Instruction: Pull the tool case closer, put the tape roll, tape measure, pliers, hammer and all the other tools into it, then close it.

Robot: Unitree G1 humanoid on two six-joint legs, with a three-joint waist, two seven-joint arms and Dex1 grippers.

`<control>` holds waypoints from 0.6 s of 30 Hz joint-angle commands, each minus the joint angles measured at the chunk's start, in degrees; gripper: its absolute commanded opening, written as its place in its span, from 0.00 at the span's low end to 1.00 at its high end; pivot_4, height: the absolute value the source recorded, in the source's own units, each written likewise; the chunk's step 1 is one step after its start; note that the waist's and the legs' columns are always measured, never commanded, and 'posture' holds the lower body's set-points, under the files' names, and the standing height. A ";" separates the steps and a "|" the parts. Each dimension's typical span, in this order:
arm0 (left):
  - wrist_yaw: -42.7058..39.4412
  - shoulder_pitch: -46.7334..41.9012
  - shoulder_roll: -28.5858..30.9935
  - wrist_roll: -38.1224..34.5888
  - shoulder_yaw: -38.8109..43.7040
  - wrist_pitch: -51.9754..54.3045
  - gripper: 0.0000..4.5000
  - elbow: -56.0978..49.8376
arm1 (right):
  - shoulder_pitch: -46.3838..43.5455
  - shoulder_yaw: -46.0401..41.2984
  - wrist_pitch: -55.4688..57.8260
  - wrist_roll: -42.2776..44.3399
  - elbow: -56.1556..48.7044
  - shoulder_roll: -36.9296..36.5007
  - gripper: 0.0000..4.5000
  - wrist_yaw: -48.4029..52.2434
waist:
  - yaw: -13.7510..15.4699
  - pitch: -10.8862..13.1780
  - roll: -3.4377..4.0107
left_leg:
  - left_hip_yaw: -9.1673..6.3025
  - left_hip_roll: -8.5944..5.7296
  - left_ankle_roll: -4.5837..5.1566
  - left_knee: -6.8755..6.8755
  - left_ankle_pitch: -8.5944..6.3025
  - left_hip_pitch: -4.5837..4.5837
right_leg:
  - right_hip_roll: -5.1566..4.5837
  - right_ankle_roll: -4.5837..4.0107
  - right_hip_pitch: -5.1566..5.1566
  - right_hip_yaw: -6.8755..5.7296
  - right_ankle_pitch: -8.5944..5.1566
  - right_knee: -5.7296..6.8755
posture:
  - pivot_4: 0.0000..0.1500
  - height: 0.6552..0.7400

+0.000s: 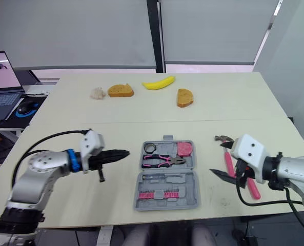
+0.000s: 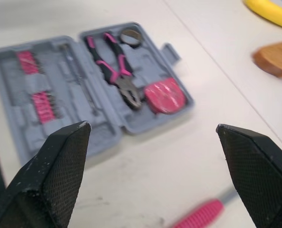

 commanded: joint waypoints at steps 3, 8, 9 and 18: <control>4.85 10.59 -0.43 -2.74 12.59 -2.56 0.01 2.53 | 9.08 -12.34 -3.74 -4.14 3.43 4.17 1.00 -3.55 | 0.01 -0.02 -0.02 | 0.00 0.00 0.00 -0.03 -0.01 0.01 | -0.01 0.00 0.00 0.00 0.00 -0.01 | 1.00 1.00; 9.60 20.45 -4.46 -3.49 19.61 -5.91 0.29 5.30 | 20.28 -17.78 -10.04 -6.89 6.41 10.73 1.00 -3.94 | 0.12 -0.04 -0.01 | 0.03 0.00 0.00 -0.04 -0.01 0.02 | -0.05 -0.01 0.00 0.04 0.00 -0.01 | 1.00 1.00; 10.13 21.68 -4.90 -3.57 20.35 -6.37 0.36 5.95 | 21.82 -18.21 -11.18 -7.24 7.00 11.65 1.00 -3.91 | 0.13 -0.04 -0.01 | 0.02 0.01 0.00 -0.05 -0.01 0.05 | -0.05 0.00 0.02 0.04 0.00 -0.01 | 1.00 1.00; 11.50 28.35 -6.39 -5.17 23.00 -8.29 1.00 6.93 | 27.94 -20.78 -16.22 -6.61 12.13 12.40 1.00 -0.44 | 0.13 -0.14 0.07 | 0.10 0.07 0.00 -0.07 -0.01 0.26 | -0.07 -0.06 0.16 0.06 -0.05 -0.04 | 1.00 1.00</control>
